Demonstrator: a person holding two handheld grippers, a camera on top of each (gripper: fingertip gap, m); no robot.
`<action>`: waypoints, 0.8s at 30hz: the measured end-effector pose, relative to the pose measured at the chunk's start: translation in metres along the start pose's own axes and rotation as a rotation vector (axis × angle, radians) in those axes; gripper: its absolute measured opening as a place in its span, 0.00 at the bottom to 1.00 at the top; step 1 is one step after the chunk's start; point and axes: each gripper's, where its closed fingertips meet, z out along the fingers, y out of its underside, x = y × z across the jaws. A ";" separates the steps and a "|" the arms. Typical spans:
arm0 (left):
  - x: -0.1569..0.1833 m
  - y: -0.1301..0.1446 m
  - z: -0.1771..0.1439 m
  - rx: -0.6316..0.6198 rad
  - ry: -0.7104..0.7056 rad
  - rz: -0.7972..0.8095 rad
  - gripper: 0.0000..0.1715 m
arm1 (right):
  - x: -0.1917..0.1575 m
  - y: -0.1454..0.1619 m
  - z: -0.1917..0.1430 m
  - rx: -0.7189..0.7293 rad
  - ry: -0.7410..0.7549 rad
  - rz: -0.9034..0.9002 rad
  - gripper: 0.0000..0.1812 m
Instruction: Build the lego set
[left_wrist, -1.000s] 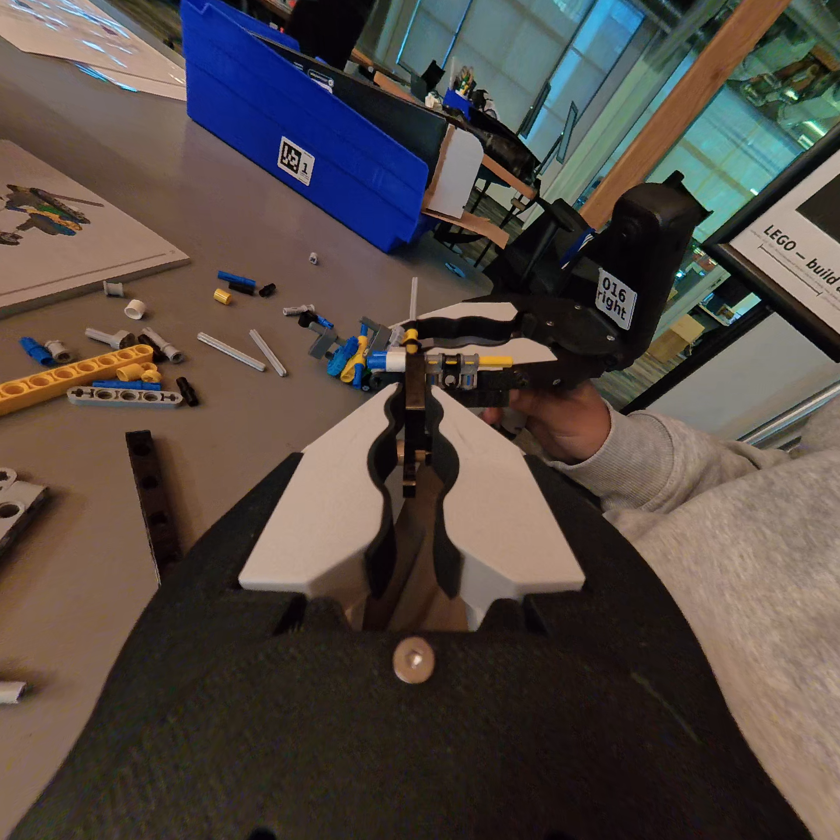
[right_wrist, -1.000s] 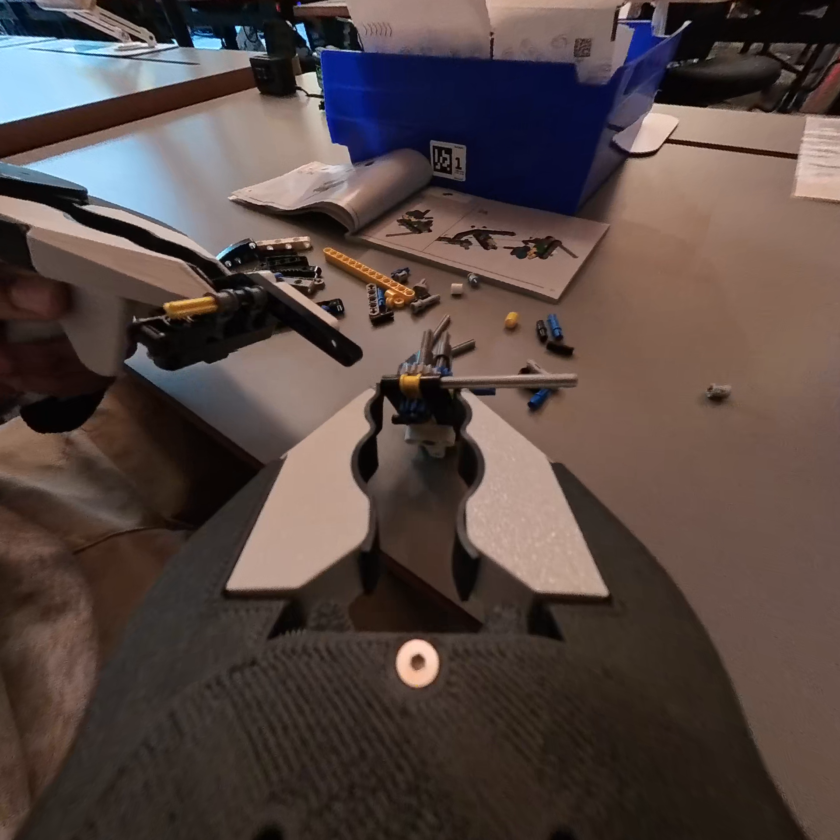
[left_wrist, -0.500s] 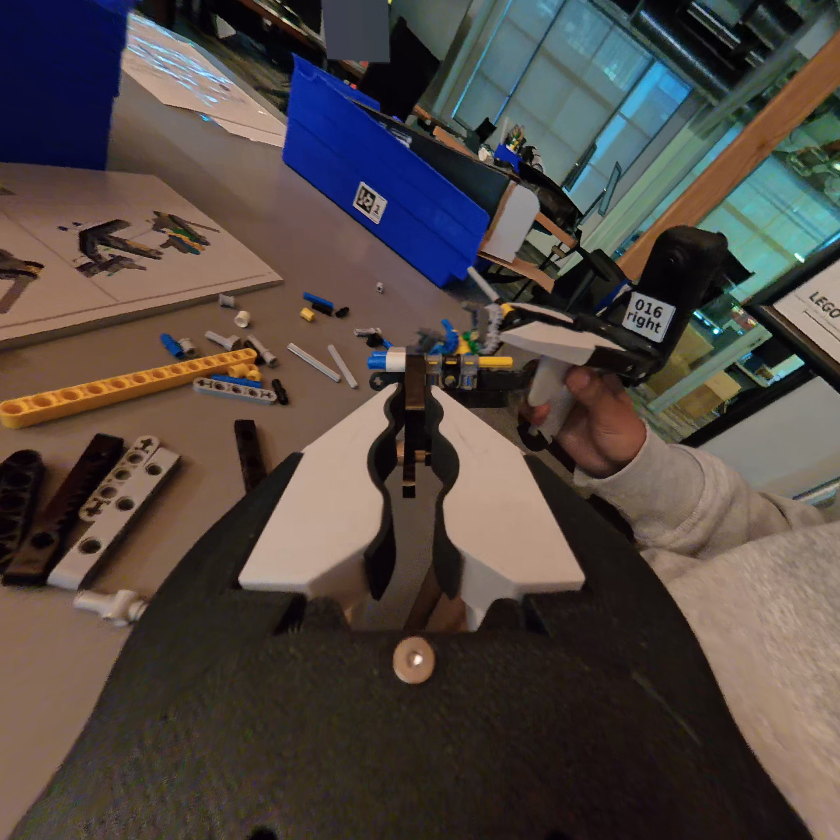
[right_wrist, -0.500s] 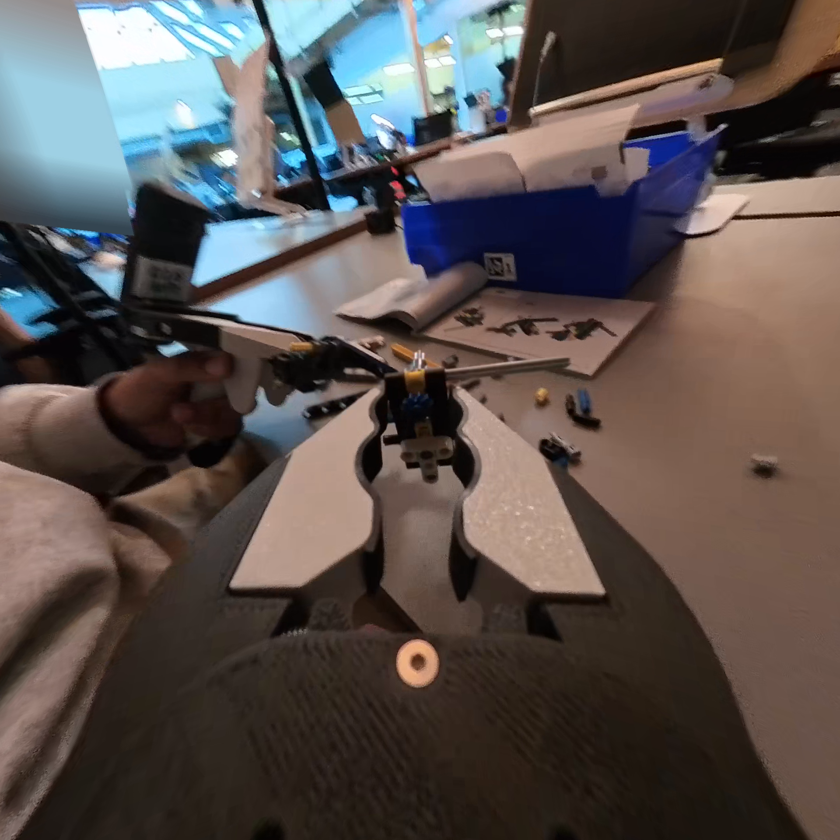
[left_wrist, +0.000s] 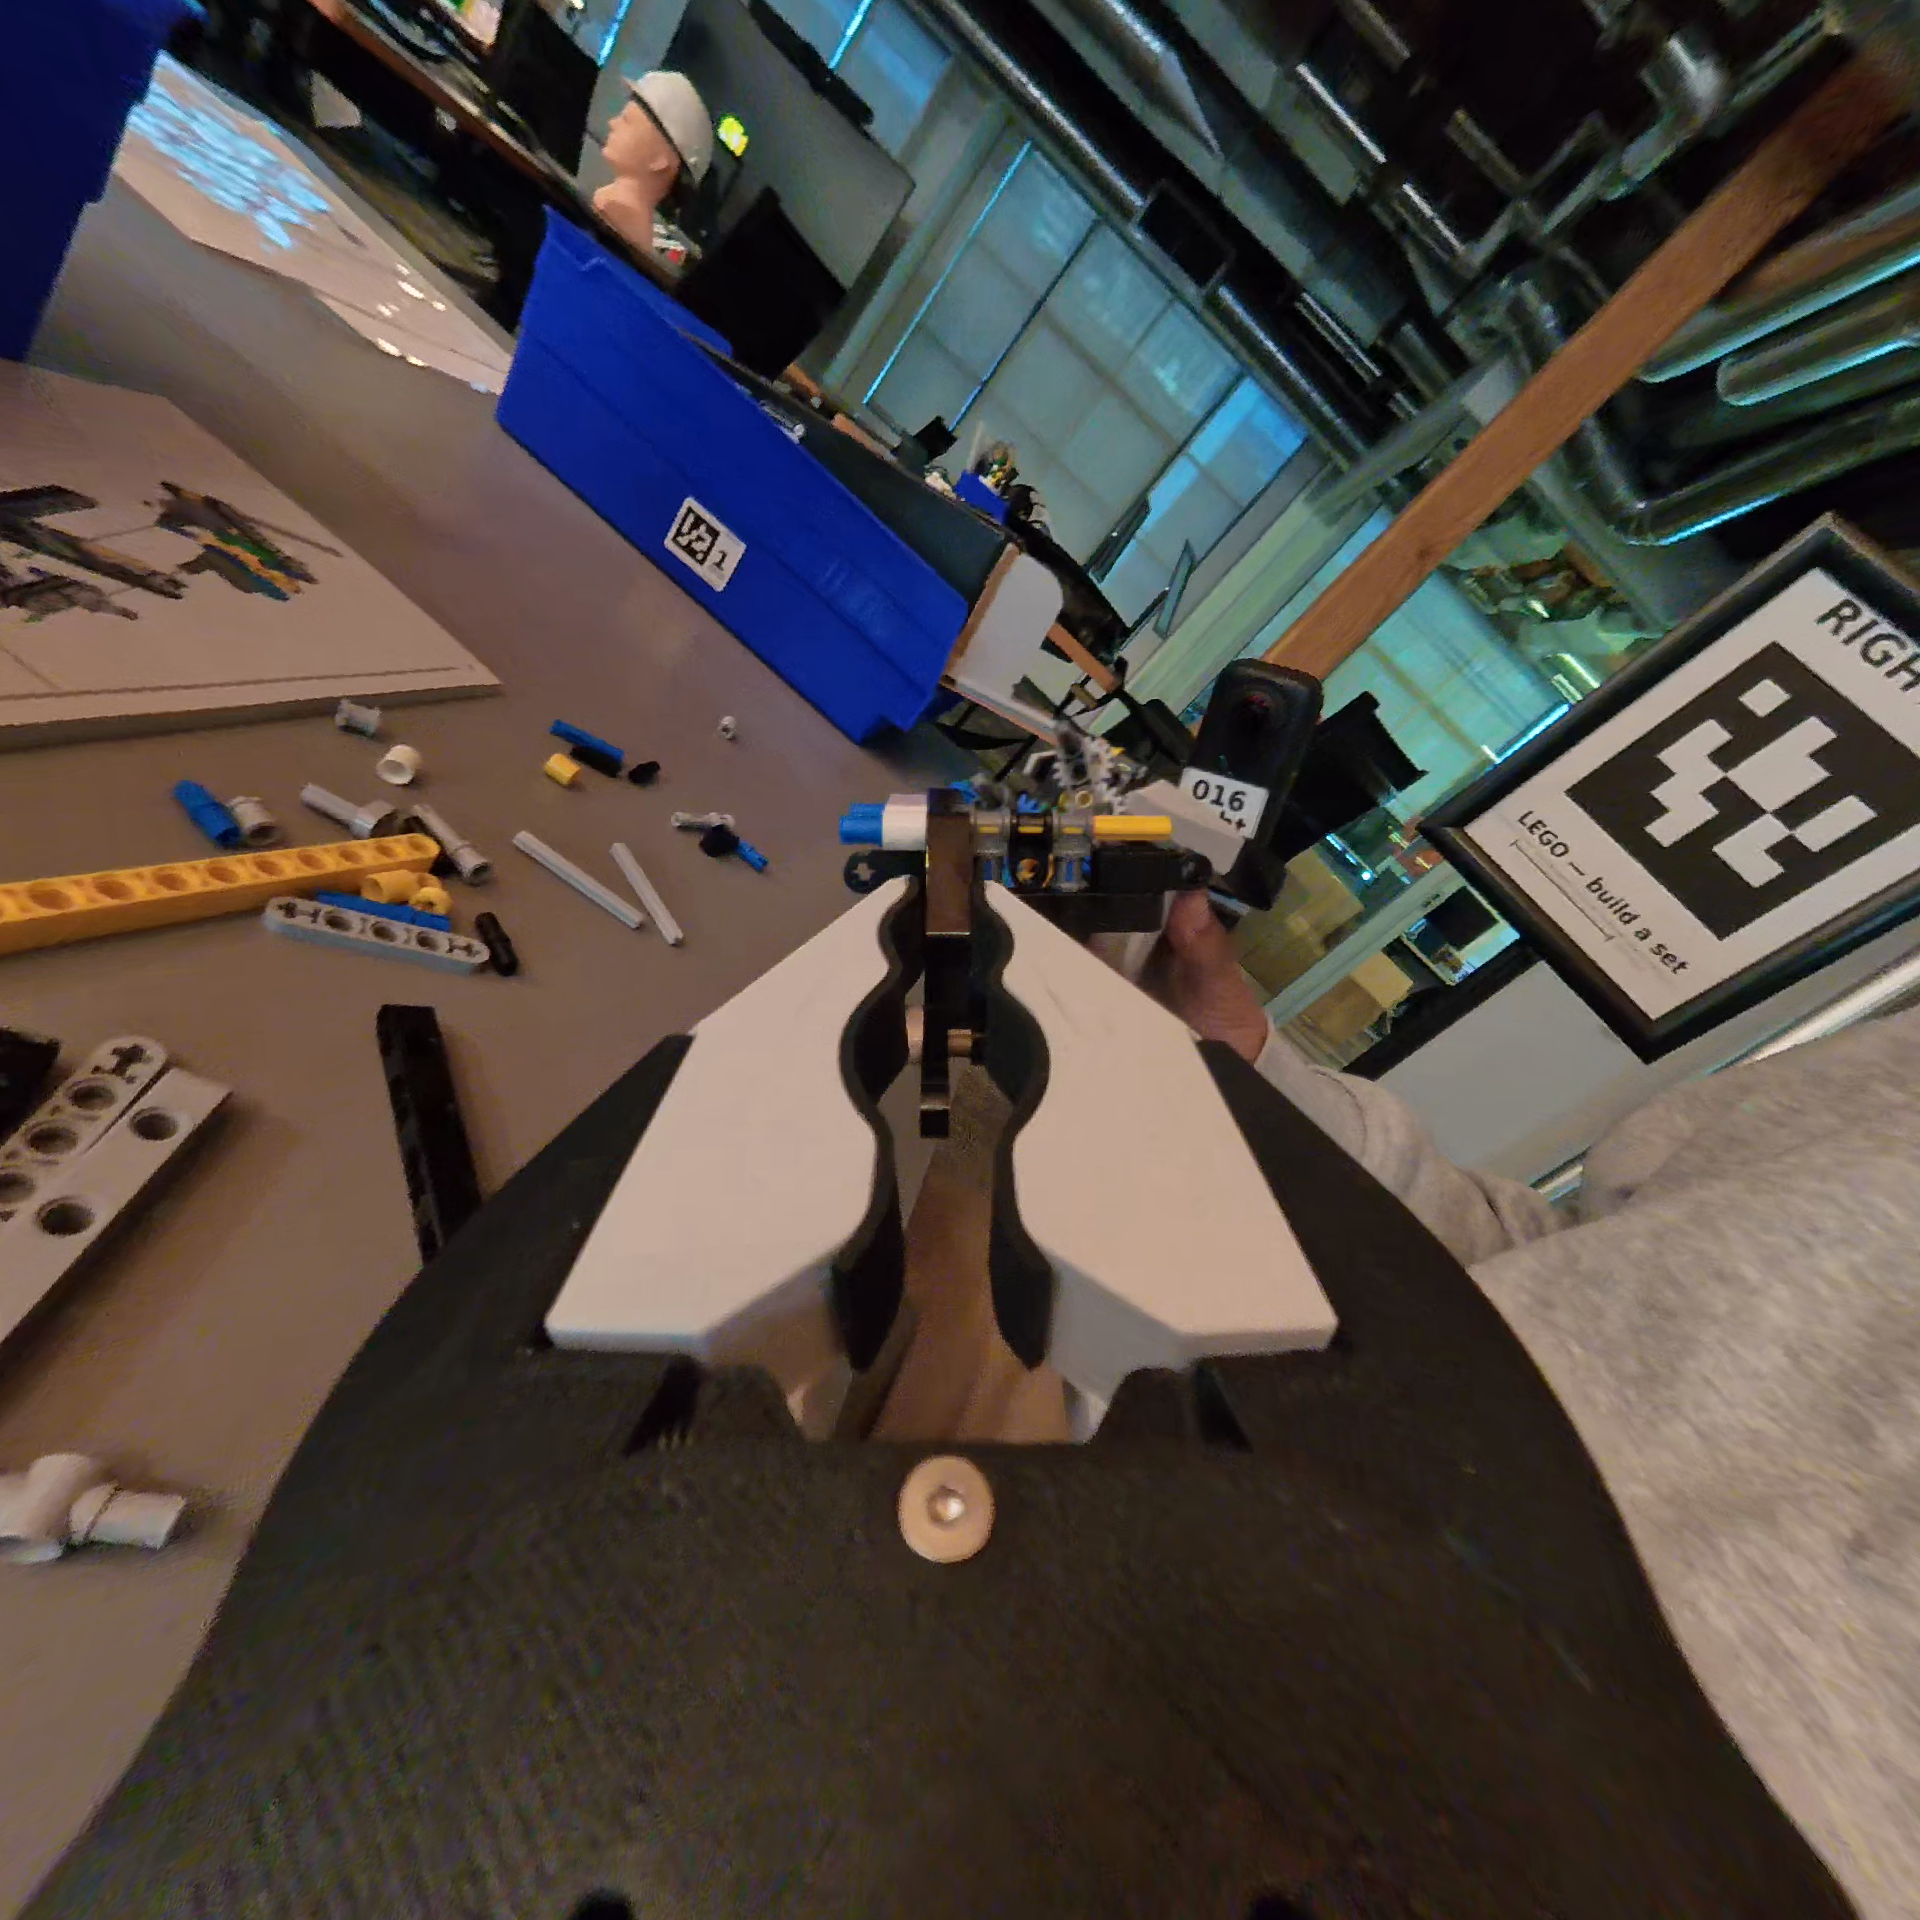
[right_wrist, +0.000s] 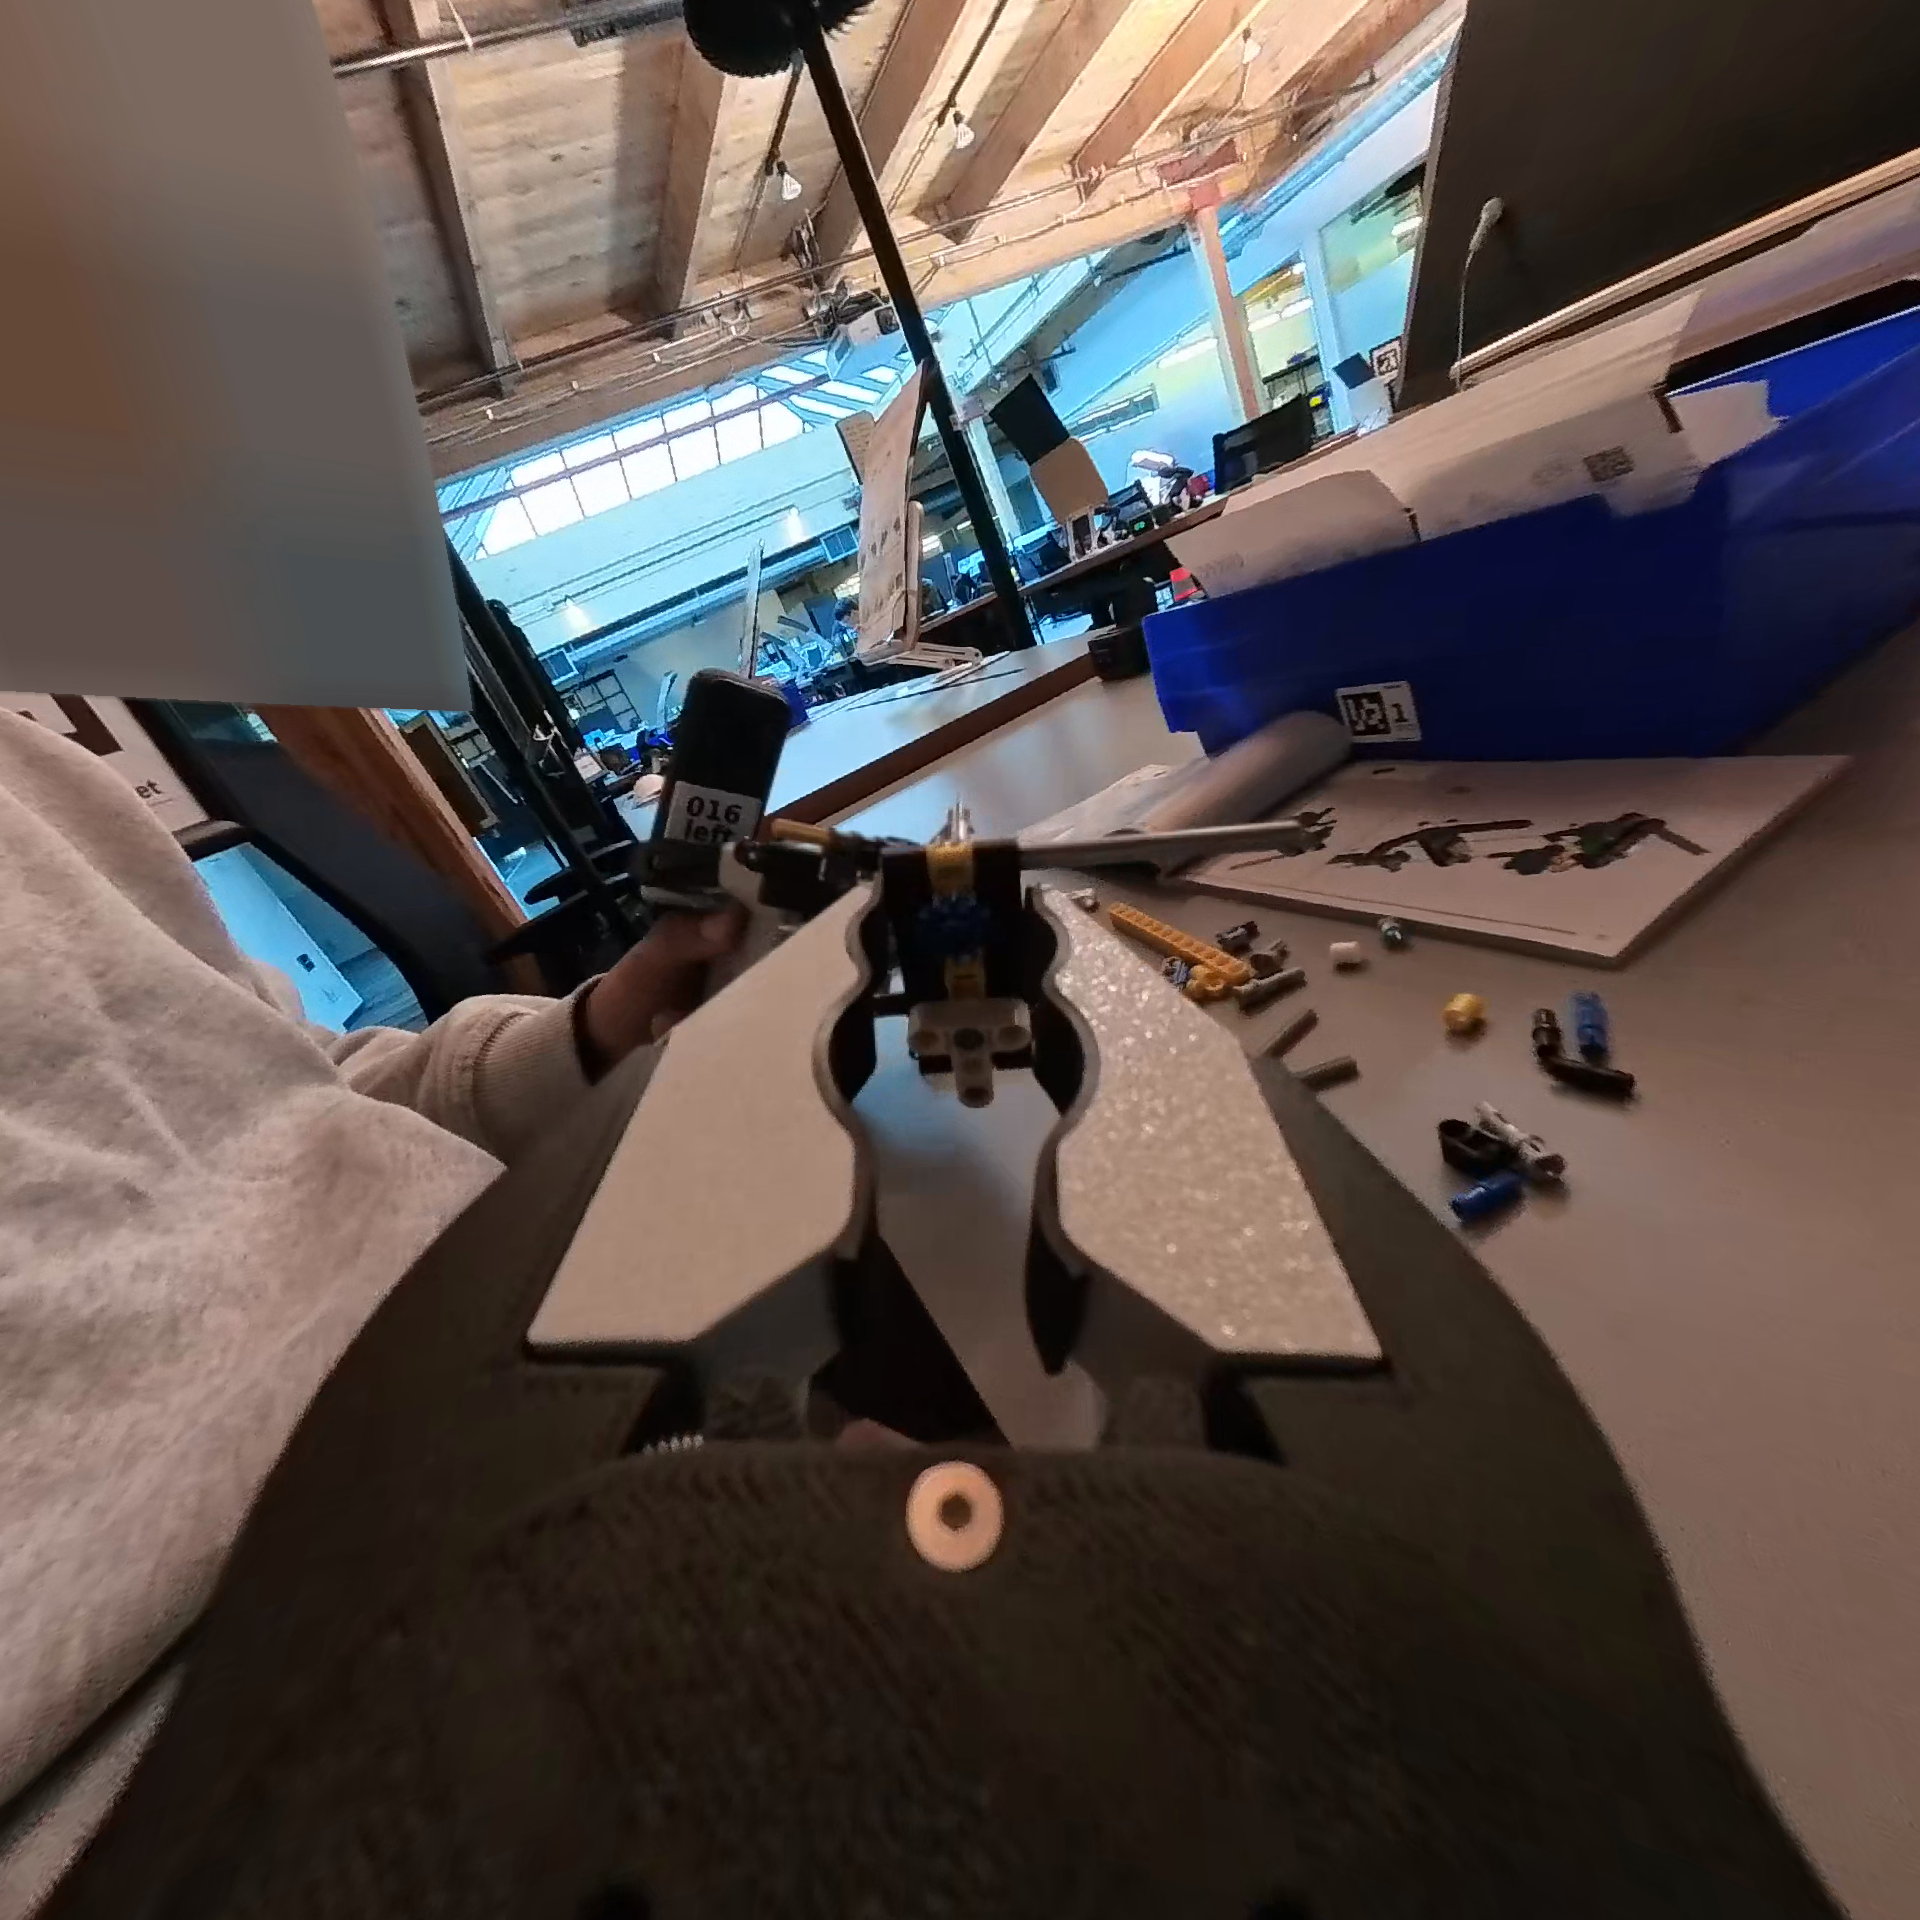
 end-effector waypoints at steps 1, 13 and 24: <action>0.002 -0.001 0.000 0.001 0.007 0.008 0.02 | 0.000 0.001 0.000 -0.002 -0.001 0.000 0.13; -0.004 0.001 -0.001 -0.004 -0.004 0.001 0.02 | -0.008 -0.002 0.000 0.019 -0.063 0.049 0.13; 0.015 0.011 0.003 -0.067 0.158 -0.102 0.02 | -0.018 -0.008 -0.002 0.063 -0.161 0.133 0.12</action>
